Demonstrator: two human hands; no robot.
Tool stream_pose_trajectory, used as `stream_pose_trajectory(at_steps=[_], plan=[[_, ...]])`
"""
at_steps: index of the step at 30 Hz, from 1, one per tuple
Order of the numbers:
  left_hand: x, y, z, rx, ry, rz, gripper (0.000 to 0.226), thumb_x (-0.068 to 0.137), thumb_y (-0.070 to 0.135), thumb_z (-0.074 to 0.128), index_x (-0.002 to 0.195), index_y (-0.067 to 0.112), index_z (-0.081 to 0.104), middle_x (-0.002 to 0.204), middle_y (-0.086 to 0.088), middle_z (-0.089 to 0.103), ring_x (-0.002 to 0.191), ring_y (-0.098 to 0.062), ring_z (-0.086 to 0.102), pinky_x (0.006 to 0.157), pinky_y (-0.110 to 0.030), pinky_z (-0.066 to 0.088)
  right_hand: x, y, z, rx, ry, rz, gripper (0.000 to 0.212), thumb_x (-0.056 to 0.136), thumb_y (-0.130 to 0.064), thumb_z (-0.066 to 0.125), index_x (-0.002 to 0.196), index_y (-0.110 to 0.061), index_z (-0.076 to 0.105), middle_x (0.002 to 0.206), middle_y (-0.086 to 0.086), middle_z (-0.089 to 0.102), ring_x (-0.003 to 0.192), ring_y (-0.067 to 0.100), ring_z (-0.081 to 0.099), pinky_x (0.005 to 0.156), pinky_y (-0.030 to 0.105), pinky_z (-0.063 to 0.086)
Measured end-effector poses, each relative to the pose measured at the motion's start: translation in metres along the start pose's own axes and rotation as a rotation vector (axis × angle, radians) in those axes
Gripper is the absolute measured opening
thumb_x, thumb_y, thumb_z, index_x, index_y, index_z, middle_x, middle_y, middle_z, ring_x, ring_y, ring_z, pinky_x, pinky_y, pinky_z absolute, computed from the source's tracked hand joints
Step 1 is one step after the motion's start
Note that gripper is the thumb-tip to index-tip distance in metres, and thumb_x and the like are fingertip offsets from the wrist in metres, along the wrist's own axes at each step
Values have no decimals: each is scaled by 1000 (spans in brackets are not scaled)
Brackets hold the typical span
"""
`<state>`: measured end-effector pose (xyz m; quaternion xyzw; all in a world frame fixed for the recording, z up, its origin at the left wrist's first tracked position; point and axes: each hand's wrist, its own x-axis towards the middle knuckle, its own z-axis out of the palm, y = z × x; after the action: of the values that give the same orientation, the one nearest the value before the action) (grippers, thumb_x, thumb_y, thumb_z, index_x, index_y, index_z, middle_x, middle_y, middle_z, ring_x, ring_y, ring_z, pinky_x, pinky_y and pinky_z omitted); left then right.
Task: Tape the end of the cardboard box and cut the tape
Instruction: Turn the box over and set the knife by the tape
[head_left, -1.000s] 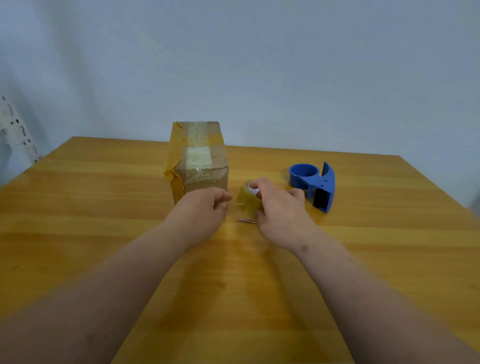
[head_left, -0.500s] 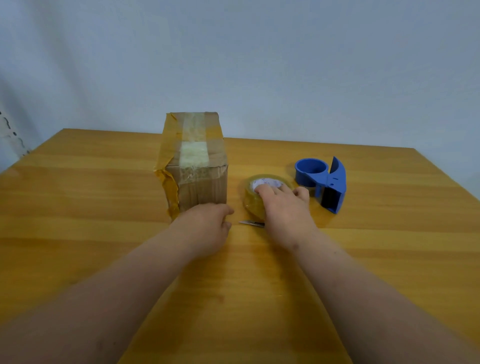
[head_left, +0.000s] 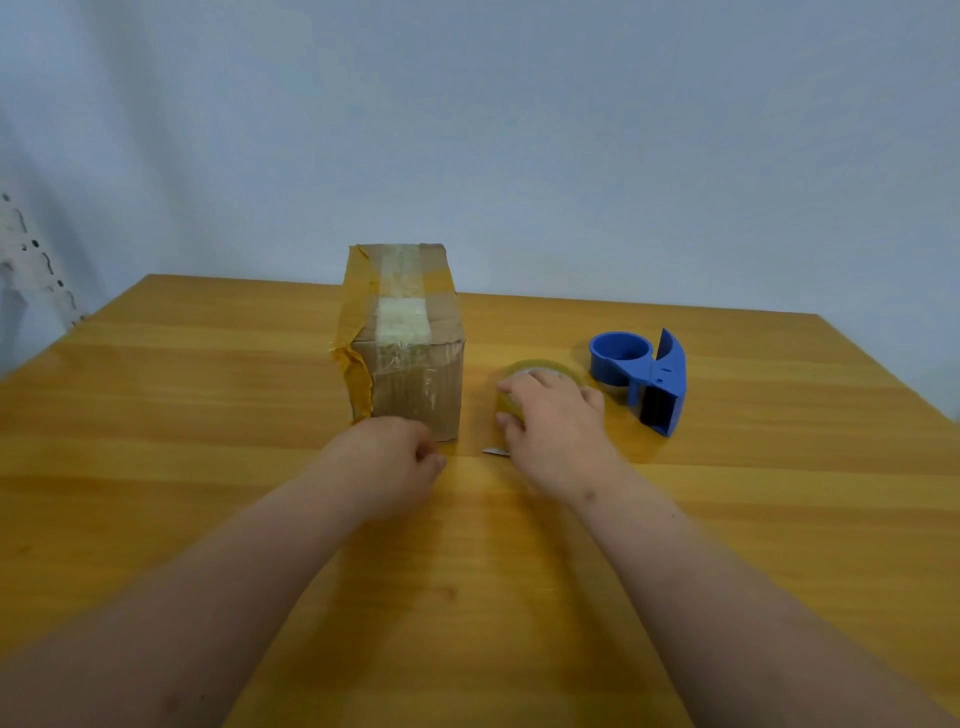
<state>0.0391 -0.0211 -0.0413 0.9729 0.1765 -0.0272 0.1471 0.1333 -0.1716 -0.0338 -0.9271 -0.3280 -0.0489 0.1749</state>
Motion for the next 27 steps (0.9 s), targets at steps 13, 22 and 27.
stream_pose_trajectory(at_steps=[13, 22, 27], plan=[[-13, -49, -26, -773, 357, -224, 69, 87, 26, 61, 142, 34, 19, 135, -3, 46, 100, -21, 55, 82, -40, 45, -2, -50, -7, 295, 5, 6, 67, 92, -30, 58, 148, -26, 23, 142, 0, 47, 127, 22, 49, 105, 53, 39], [-2, -47, -28, -664, 348, -17, 64, 89, 20, 55, 138, 49, 25, 130, 2, 45, 96, -20, 59, 89, -47, 51, 12, -56, 0, 308, -16, -9, 70, 92, -28, 57, 150, -25, 19, 144, 4, 43, 130, 25, 45, 106, 53, 38], [2, -43, -27, -504, 426, 10, 61, 89, 14, 49, 142, 37, 29, 117, 7, 48, 98, -14, 55, 81, -27, 44, 28, -53, 6, 366, -56, 39, 85, 89, -34, 62, 154, -25, 7, 158, 0, 28, 143, 22, 30, 116, 44, 30]])
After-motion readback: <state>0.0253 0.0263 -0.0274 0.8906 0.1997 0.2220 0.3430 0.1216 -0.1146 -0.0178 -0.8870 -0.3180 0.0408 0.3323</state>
